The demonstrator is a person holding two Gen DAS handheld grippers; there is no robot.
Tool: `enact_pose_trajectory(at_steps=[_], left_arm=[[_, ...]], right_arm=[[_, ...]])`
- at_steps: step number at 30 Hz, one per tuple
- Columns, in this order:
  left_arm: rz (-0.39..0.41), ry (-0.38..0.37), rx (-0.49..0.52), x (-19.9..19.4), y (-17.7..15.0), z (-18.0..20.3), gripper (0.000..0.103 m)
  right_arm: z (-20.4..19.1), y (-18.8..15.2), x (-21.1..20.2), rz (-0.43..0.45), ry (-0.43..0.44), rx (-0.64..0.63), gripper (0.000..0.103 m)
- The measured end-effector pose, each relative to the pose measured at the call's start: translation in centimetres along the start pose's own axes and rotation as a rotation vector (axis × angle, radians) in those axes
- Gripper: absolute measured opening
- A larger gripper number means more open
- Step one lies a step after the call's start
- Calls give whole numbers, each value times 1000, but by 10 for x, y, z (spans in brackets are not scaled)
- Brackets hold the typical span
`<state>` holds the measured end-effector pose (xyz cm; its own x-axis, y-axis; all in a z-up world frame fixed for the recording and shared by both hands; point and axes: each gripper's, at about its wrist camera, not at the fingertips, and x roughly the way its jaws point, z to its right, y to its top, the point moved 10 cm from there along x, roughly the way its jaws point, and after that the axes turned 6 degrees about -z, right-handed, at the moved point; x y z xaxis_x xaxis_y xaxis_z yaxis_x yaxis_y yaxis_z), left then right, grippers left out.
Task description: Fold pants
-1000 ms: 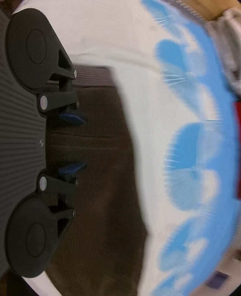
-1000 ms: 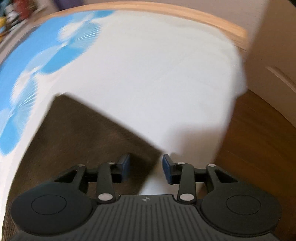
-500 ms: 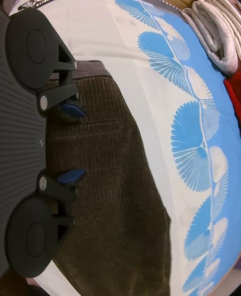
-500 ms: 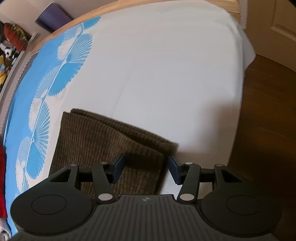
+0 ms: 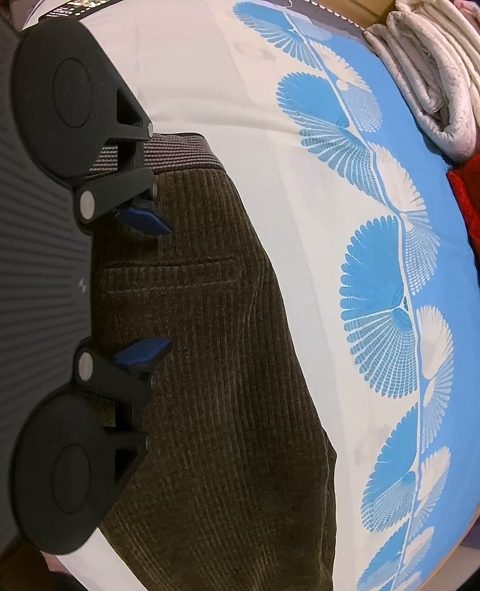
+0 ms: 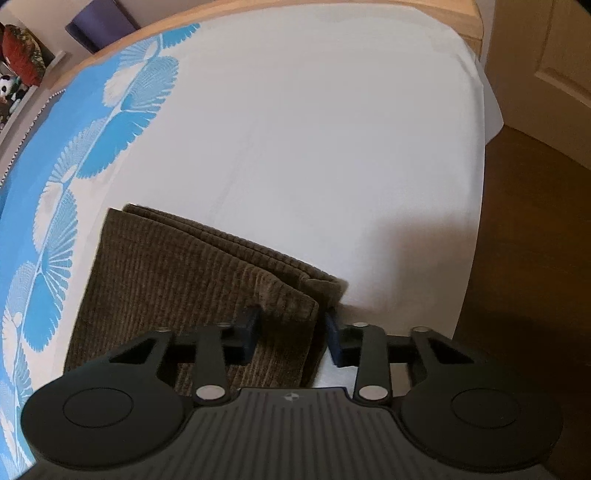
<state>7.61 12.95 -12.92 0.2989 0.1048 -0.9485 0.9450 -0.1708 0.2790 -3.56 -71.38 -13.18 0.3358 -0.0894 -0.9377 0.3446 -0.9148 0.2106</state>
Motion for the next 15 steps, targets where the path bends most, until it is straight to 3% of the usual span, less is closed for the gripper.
enact_pose_trajectory(at_steps=[4, 10, 13, 15], left_arm=[[3, 2, -2, -2, 0, -1, 67], [13, -1, -1, -6, -1, 1, 67], [15, 1, 2, -8, -1, 2, 67], [21, -4, 1, -9, -1, 1, 67]], right_arm=[[-9, 0, -20, 43, 26, -13, 29], [-51, -8, -74, 180, 84, -125, 26], [-99, -27, -109, 281, 137, -289, 23], [-146, -60, -137, 364, 186, -489, 22]])
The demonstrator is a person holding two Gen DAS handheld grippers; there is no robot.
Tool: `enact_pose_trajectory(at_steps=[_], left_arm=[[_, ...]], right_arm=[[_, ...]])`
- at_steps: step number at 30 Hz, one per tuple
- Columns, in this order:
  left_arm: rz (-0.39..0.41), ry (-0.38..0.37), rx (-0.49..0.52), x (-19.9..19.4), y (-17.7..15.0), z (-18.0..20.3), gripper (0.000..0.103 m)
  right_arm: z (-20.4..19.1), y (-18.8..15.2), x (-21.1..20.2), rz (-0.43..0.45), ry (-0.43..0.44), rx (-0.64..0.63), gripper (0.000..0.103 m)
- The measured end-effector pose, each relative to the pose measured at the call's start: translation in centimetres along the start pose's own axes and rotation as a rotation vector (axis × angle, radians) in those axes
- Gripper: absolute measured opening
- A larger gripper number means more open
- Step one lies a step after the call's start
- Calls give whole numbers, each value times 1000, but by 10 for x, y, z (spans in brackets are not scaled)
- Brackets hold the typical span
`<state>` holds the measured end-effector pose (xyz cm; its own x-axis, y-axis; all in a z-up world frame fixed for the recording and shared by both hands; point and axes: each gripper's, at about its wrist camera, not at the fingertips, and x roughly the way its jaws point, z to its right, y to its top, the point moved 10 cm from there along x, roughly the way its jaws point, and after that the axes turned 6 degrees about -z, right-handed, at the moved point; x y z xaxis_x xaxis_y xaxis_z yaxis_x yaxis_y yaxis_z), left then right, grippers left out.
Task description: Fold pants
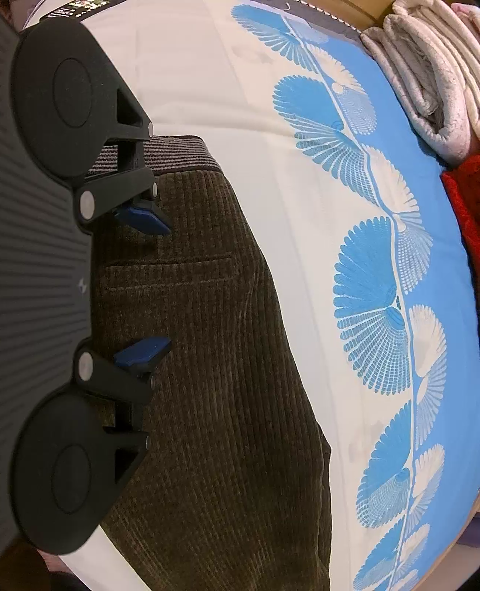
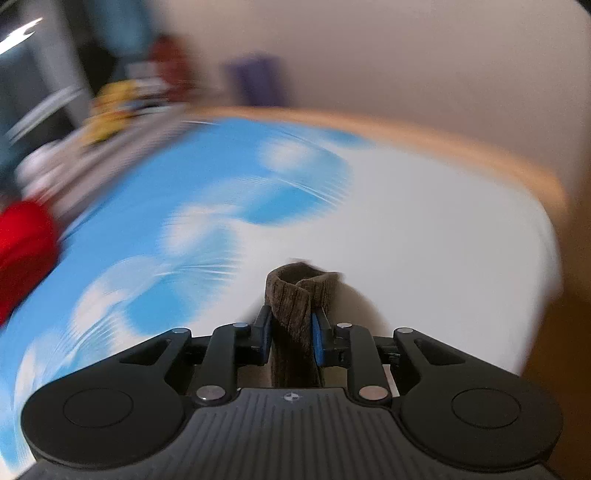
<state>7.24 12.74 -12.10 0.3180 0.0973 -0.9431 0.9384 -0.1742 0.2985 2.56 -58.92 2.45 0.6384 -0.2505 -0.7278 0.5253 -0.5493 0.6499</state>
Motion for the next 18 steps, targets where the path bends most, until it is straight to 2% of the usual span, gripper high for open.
enact_pose_trajectory(at_steps=[3, 4, 7, 9, 11, 13, 14, 15, 16, 17, 18], left_arm=[[-4, 3, -8, 0, -3, -5, 67], [-6, 7, -11, 1, -4, -6, 67], [-11, 7, -24, 2, -7, -14, 67], [-16, 14, -29, 4, -9, -20, 67], [-19, 11, -34, 5, -11, -23, 67], [-24, 12, -35, 6, -12, -25, 67], [-24, 14, -37, 7, -12, -25, 67], [-23, 12, -40, 7, -12, -25, 67], [-22, 10, -42, 7, -11, -25, 67], [-20, 9, -40, 7, -11, -25, 67], [-18, 10, -38, 7, -10, -24, 67]], right_arm=[[-104, -24, -45, 132, 141, -315, 20], [-133, -37, -59, 157, 203, -391, 11], [-218, -105, -97, 203, 410, -649, 11], [-263, -167, -111, 129, 561, -800, 13], [-291, -239, -116, -34, 694, -957, 14], [-299, -310, -122, -236, 811, -1113, 15], [-298, -339, -126, -310, 836, -1204, 15], [-295, -357, -131, -319, 840, -1278, 16], [-293, -367, -136, -292, 838, -1335, 21], [-291, -370, -139, -275, 836, -1356, 24], [-290, -368, -140, -271, 832, -1352, 33]])
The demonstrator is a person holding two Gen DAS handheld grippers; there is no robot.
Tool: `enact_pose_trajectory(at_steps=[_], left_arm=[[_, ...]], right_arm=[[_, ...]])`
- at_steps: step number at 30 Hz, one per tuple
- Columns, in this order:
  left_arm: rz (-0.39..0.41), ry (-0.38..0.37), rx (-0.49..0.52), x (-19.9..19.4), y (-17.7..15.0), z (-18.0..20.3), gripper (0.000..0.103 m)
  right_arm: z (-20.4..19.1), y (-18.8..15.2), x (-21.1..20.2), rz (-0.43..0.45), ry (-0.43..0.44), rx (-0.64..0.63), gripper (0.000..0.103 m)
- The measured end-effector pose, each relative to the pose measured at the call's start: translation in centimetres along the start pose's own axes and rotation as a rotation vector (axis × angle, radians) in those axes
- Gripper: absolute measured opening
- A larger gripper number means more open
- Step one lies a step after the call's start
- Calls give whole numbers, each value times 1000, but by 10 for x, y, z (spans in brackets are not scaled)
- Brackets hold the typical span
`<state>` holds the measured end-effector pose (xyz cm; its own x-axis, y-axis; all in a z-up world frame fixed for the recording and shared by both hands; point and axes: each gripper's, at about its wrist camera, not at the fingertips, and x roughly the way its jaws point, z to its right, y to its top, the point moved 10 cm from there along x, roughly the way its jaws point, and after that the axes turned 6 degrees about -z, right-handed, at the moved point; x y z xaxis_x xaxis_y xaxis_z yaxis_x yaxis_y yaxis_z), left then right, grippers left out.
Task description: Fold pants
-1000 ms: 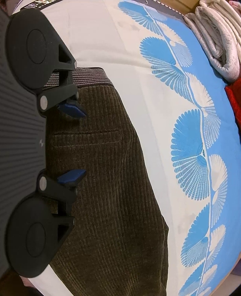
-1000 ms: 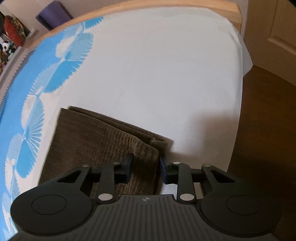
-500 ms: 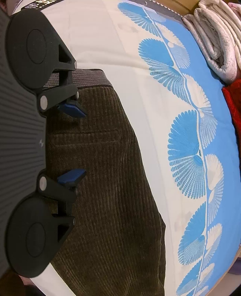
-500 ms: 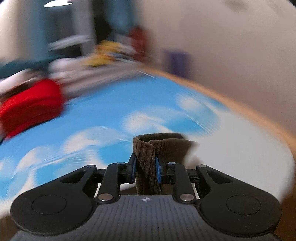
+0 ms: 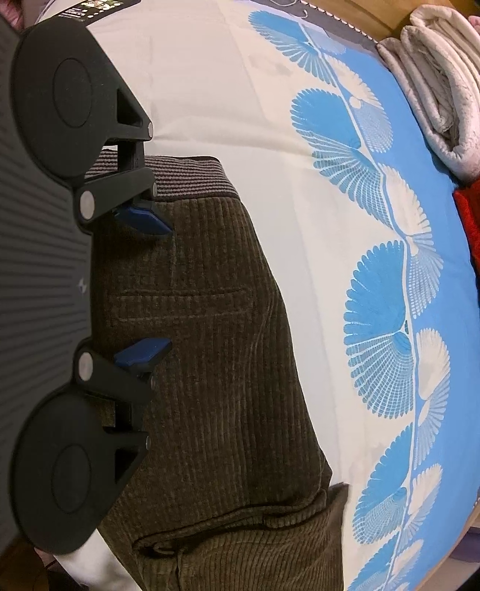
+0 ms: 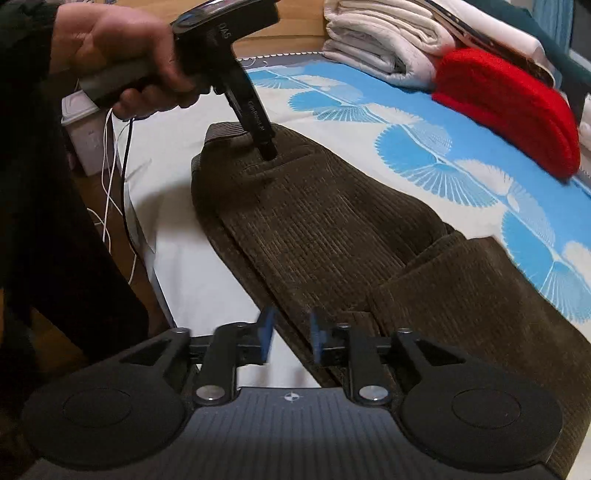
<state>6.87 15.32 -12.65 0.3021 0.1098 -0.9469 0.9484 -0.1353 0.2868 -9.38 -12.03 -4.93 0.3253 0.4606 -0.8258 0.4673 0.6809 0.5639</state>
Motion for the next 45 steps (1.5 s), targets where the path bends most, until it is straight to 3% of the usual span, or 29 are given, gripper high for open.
enact_pose_trajectory(at_steps=[1, 4, 9, 15, 17, 19, 21, 23, 26, 30, 32, 34, 36, 38, 41, 43, 45], left_arm=[[2, 1, 2, 0, 1, 1, 67], [4, -1, 6, -1, 3, 4, 67], [5, 1, 17, 0, 4, 5, 67], [8, -1, 10, -2, 4, 2, 67], [6, 2, 16, -1, 2, 0, 67], [2, 12, 19, 1, 0, -3, 67], [9, 15, 15, 0, 1, -5, 67], [14, 7, 11, -1, 1, -4, 67], [18, 5, 22, -3, 2, 0, 67], [19, 7, 33, -4, 2, 9, 67], [20, 4, 36, -4, 2, 12, 67], [19, 7, 43, -4, 1, 15, 67], [13, 11, 49, -3, 0, 14, 67], [10, 21, 53, -2, -2, 10, 67], [8, 27, 33, -1, -4, 0, 67], [11, 34, 30, -1, -5, -6, 67], [16, 33, 27, -2, -5, -9, 67]], right_arm=[[7, 1, -2, 6, -20, 23, 43], [34, 10, -1, 24, -126, 96, 56], [66, 5, 20, -13, -190, 185, 57], [61, 3, 65, -100, -225, 103, 57], [65, 6, 69, -97, -220, 122, 50], [72, 12, 58, -66, -194, 182, 17], [82, 20, 38, 0, -162, 251, 0], [85, 25, 15, 82, -115, 293, 0], [66, 25, -7, 134, -23, 230, 0], [47, 2, 11, 30, -100, 102, 0], [49, 0, 22, 7, -161, 86, 11], [53, 6, 30, 3, -189, 92, 49], [58, 12, 38, 6, -229, 103, 60], [62, 15, 51, -30, -240, 102, 60], [69, 12, 69, -79, -226, 113, 43], [74, 13, 64, -62, -189, 170, 12], [81, 19, 45, -4, -192, 209, 9]])
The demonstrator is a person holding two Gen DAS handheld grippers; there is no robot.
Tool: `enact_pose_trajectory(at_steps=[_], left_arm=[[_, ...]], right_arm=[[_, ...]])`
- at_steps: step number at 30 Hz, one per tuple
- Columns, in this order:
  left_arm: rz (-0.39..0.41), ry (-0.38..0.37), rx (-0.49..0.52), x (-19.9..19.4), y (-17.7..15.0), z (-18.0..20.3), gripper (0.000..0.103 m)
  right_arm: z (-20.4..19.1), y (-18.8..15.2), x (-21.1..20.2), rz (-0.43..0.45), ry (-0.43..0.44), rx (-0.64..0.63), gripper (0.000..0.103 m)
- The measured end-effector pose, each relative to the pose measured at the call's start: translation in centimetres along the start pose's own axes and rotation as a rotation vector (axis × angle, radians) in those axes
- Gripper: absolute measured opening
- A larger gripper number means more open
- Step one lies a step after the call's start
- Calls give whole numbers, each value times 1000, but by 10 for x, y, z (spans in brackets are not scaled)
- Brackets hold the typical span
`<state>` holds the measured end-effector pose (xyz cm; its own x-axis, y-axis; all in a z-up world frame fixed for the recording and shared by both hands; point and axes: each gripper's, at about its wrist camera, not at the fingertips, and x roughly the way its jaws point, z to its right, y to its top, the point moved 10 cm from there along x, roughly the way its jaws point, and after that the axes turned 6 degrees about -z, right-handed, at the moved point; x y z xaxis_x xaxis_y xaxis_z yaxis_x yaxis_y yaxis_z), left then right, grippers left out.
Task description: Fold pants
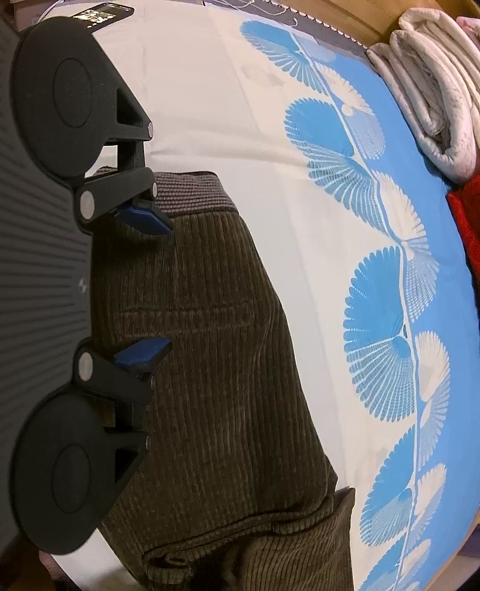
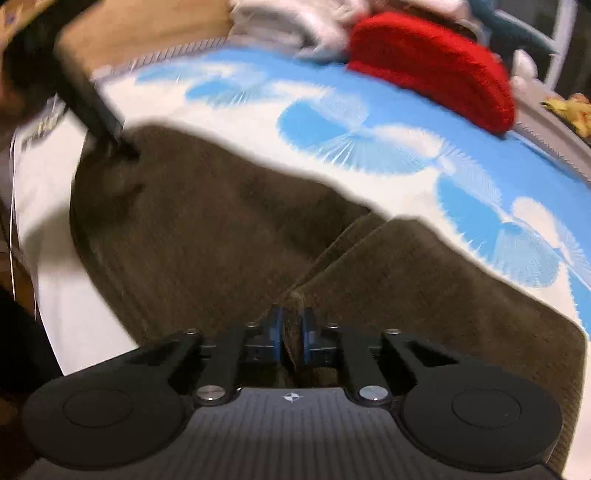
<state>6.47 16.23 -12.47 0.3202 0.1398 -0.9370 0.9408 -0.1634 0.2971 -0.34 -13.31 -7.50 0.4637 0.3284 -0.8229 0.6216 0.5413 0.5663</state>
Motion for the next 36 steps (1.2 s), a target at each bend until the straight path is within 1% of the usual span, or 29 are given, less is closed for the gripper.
enact_pose_trajectory(at_steps=[1, 3, 5, 6, 7, 8, 9, 10, 11, 12, 14, 15, 16, 17, 19, 21, 22, 24, 25, 26, 27, 28, 29, 30, 31, 34, 35, 36], left_arm=[[1, -1, -1, 0, 0, -1, 67], [5, 0, 2, -1, -1, -2, 67], [5, -1, 5, -1, -1, -1, 67], [4, -1, 8, -1, -2, 0, 67], [4, 0, 10, -1, -1, 0, 67], [6, 0, 9, -2, 0, 1, 67], [7, -4, 5, -3, 1, 3, 67], [8, -8, 3, -3, 1, 4, 67], [9, -11, 3, -4, 1, 6, 67], [10, -12, 7, -5, 1, 8, 67], [11, -13, 19, -5, 1, 12, 67], [10, -11, 26, -5, 0, 13, 67], [8, -8, 29, -3, 0, 12, 67], [5, -3, 27, -3, -1, 10, 67], [2, -1, 17, -1, -1, 6, 67], [1, -2, 8, 0, -2, 3, 67], [1, -2, 10, 0, -2, 1, 67], [-1, 0, 15, 1, -3, 1, 67], [-1, 0, 16, 1, -3, 0, 67], [-2, 1, 16, 1, -2, 0, 67], [-2, 0, 14, 1, -2, 0, 67], [-1, -2, 11, 1, -2, 0, 67], [0, -4, 10, 1, -1, -1, 67], [5, -6, 10, 0, -1, 0, 67], [10, -6, 5, -2, 0, 0, 67], [16, -14, 5, -4, 2, 2, 67], [16, -15, 8, -4, 2, 4, 67], [14, -18, 10, -4, 3, 6, 67]], right_arm=[[4, 4, -11, 35, 1, 16, 9], [10, 10, -36, 105, 36, 40, 8], [4, 9, -61, 163, 84, -1, 8], [-3, 5, -68, 171, 106, -39, 8], [-11, -2, -70, 163, 131, -79, 8], [-19, -11, -67, 135, 151, -114, 8], [-27, -21, -58, 92, 152, -150, 9], [-31, -32, -45, 42, 131, -183, 10], [-34, -40, -35, 13, 103, -207, 10], [-34, -44, -27, 3, 71, -225, 14], [-34, -42, -21, 12, 33, -236, 30], [-32, -40, -19, 18, 15, -229, 48], [-30, -38, -18, 23, -5, -224, 60], [-28, -36, -15, 21, -24, -226, 62], [-26, -39, -3, -10, -36, -235, 62], [-30, -42, 5, -44, -3, -243, 61], [-31, -44, 8, -53, 5, -255, 61], [-33, -45, 12, -59, -7, -278, 61], [-32, -44, 13, -65, -10, -276, 58], [-31, -44, 13, -68, -10, -263, 54], [-28, -42, 14, -75, -11, -242, 37], [-25, -39, 13, -77, -10, -219, 27], [-21, -34, 8, -65, -14, -196, 22], [-17, -30, 1, -46, -24, -177, 19], [-11, -20, -11, -6, -40, -144, 18], [9, 11, -59, 169, -114, -33, 18], [9, 16, -73, 216, -132, -31, 18], [4, 18, -82, 248, -133, -46, 18]])
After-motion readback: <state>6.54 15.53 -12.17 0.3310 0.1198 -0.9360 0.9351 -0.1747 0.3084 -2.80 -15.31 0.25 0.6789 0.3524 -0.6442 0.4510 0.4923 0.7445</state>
